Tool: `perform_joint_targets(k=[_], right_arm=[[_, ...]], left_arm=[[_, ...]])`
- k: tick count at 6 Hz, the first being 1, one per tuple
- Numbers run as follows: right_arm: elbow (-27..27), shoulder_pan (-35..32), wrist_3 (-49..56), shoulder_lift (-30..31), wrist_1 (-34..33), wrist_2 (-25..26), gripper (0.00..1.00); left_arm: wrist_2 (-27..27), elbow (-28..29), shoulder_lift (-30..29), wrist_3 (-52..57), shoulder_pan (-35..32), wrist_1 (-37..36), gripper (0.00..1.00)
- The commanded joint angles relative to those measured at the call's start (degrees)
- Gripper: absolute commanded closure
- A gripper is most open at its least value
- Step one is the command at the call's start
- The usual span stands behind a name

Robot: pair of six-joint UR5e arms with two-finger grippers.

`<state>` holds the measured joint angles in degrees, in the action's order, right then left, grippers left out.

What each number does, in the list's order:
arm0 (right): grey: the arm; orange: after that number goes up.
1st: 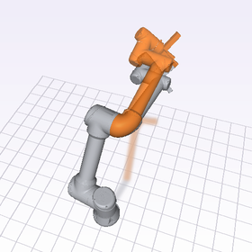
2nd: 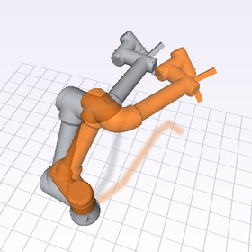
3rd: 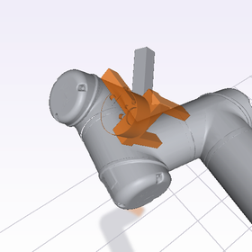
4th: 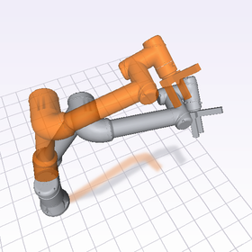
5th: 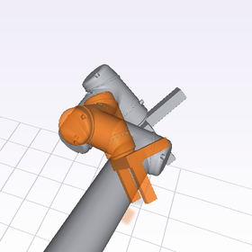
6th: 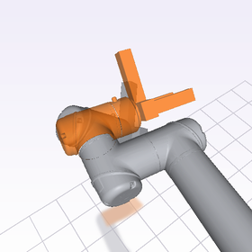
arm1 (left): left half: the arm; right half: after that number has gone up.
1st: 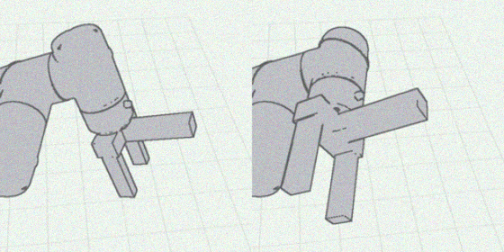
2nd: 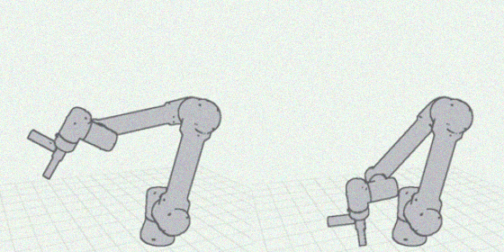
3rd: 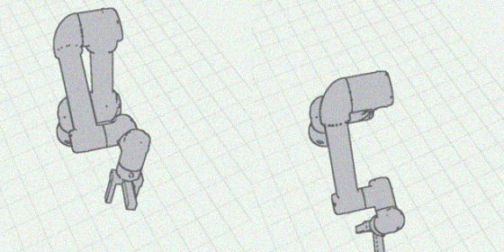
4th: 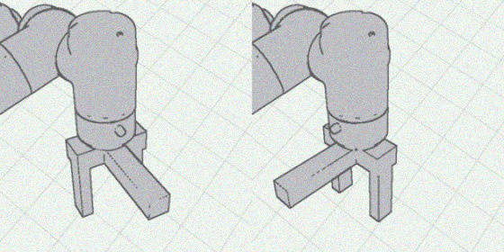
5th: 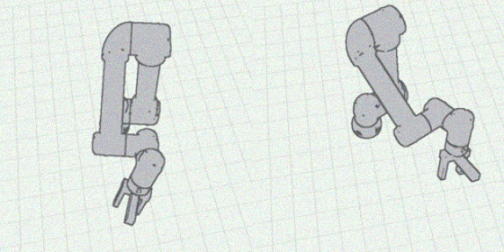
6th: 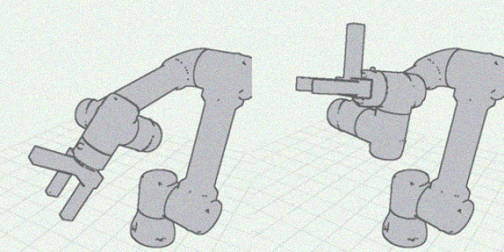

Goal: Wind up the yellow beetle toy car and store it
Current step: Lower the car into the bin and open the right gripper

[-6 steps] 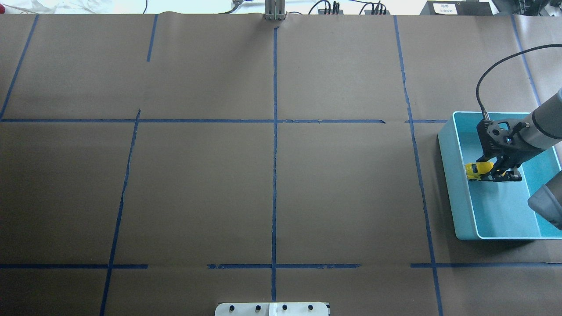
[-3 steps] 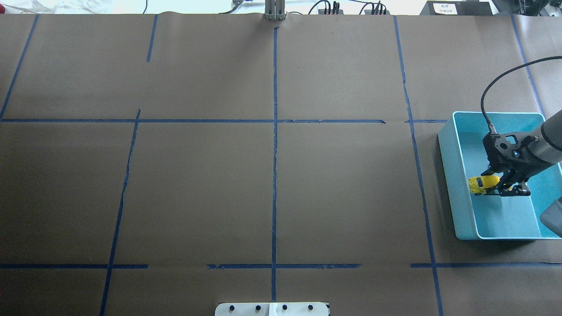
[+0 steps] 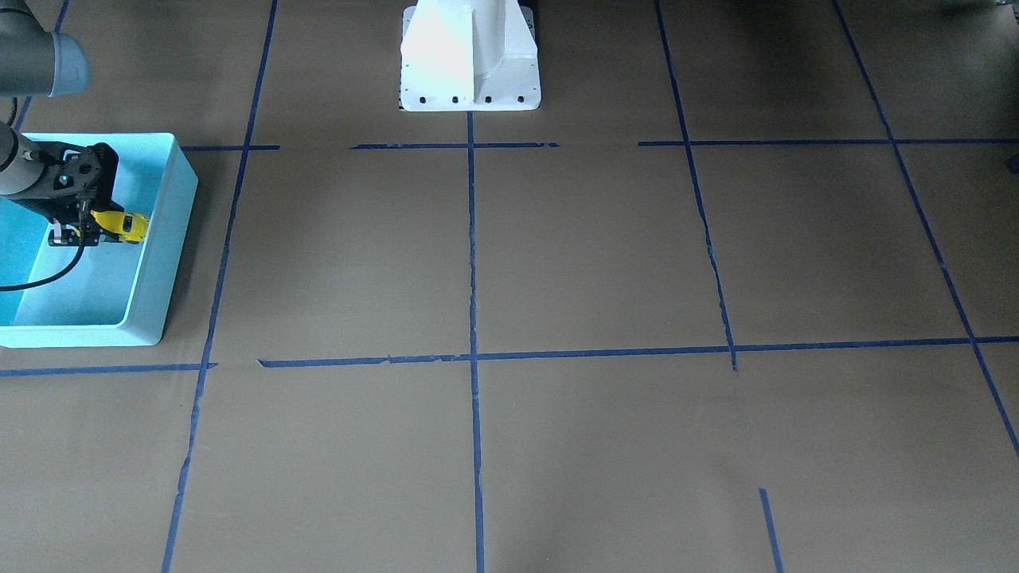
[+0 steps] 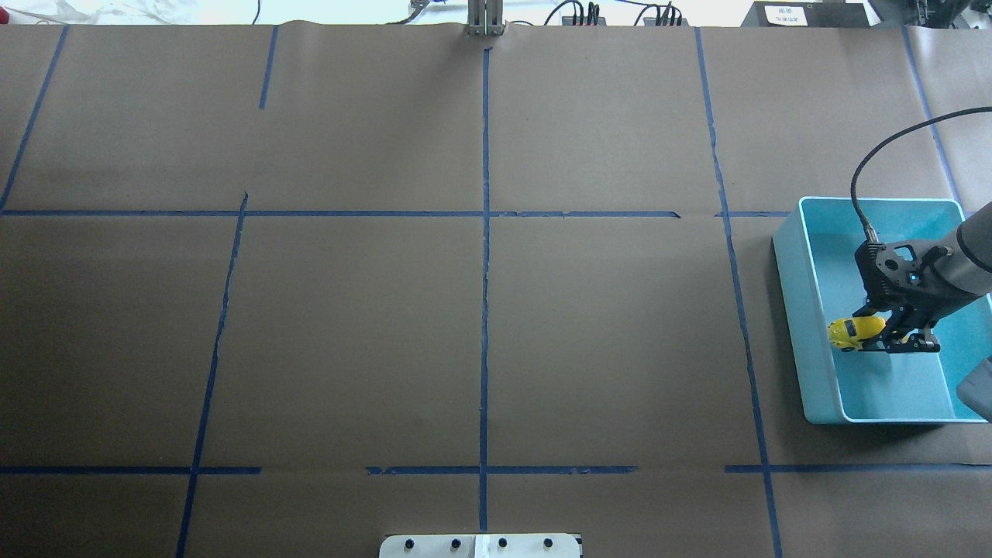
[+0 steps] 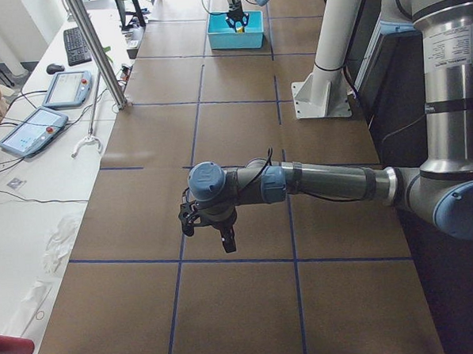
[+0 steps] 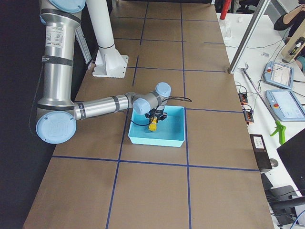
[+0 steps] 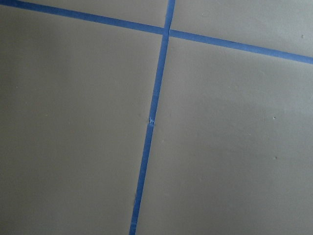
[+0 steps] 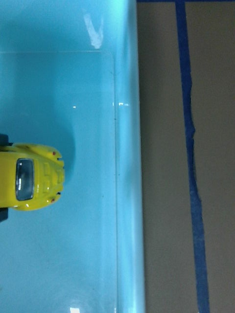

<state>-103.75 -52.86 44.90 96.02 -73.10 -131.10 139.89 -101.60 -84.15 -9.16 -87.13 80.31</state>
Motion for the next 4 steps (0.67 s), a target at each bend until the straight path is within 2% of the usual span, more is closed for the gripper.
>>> perform_joint_targets(k=[1,3,4], right_arm=[[0.04,0.47,0.19,0.04,0.06,0.23,0.00],[-0.75,0.39,-0.07,-0.13,0.15,-0.21,0.00],[-4.49,-0.05,-0.16,-0.05,-2.02,-1.34,0.00]], left_arm=[[-0.14,1.74,-1.80,-0.07,0.12,-0.07,0.00],[-0.41,2.19,-1.90,0.11,0.12,0.02,0.00],[-0.41,2.45,-1.90,0.20,0.12,0.11,0.00]])
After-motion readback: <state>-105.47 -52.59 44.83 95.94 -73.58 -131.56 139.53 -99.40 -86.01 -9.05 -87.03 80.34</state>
